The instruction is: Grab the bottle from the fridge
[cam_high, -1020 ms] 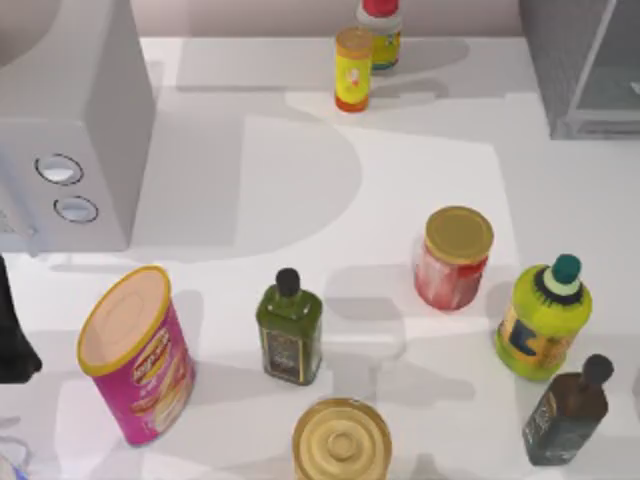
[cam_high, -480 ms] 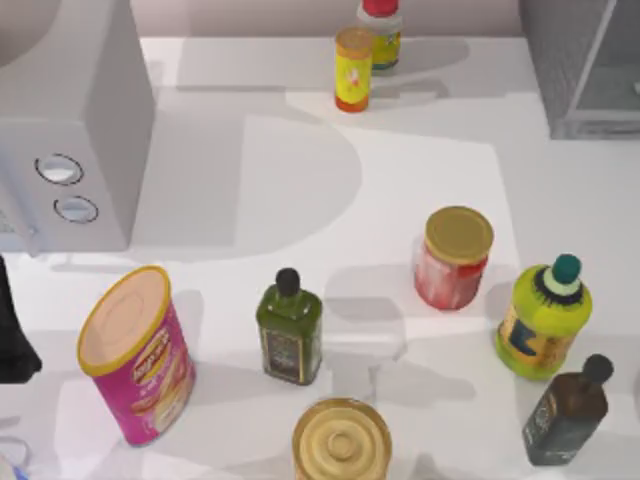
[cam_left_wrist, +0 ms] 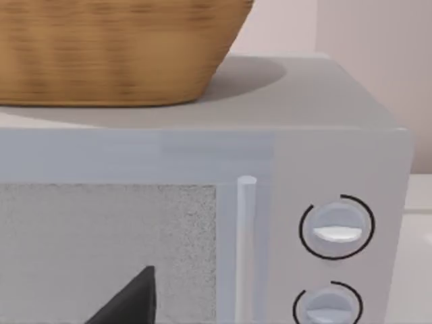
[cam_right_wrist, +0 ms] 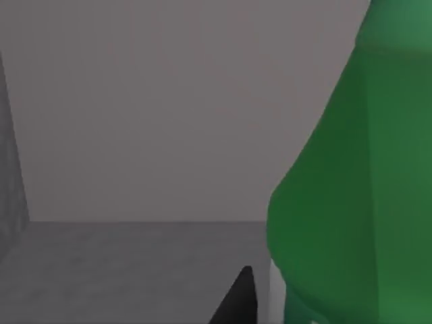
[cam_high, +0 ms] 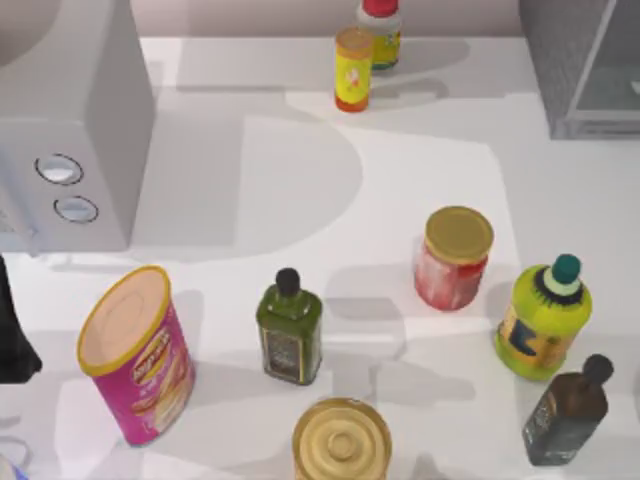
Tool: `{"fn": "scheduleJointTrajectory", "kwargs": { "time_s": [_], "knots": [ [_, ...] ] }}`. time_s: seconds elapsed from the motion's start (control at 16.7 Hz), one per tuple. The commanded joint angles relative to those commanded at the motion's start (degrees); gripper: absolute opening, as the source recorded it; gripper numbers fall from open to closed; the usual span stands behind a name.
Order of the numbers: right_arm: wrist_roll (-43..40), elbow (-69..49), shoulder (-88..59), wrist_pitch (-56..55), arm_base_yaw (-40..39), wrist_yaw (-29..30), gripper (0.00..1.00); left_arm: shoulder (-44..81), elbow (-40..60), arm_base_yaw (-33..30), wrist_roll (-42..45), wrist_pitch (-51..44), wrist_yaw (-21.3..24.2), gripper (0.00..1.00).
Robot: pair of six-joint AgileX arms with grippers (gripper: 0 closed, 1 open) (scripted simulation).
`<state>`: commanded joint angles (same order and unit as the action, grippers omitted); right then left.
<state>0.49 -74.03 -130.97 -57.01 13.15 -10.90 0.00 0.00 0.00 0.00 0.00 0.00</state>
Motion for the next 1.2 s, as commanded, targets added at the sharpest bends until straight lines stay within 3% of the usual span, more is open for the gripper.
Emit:
{"fn": "scheduleJointTrajectory", "kwargs": {
  "time_s": [0.3, 0.66, 1.2],
  "knots": [
    [0.0, -1.5, 5.8, 7.6, 0.0, -0.1, 0.00, 0.0, 0.0, 0.0, 0.0, 0.0, 0.0, 1.00],
    [0.1, -0.6, 6.5, 7.2, 0.1, -0.3, 0.00, 0.0, 0.0, 0.0, 0.0, 0.0, 0.0, 1.00],
    [0.2, 23.2, 20.5, -1.6, 2.9, -3.2, 0.00, 0.0, 0.0, 0.0, 0.0, 0.0, 0.0, 1.00]
  ]
}}
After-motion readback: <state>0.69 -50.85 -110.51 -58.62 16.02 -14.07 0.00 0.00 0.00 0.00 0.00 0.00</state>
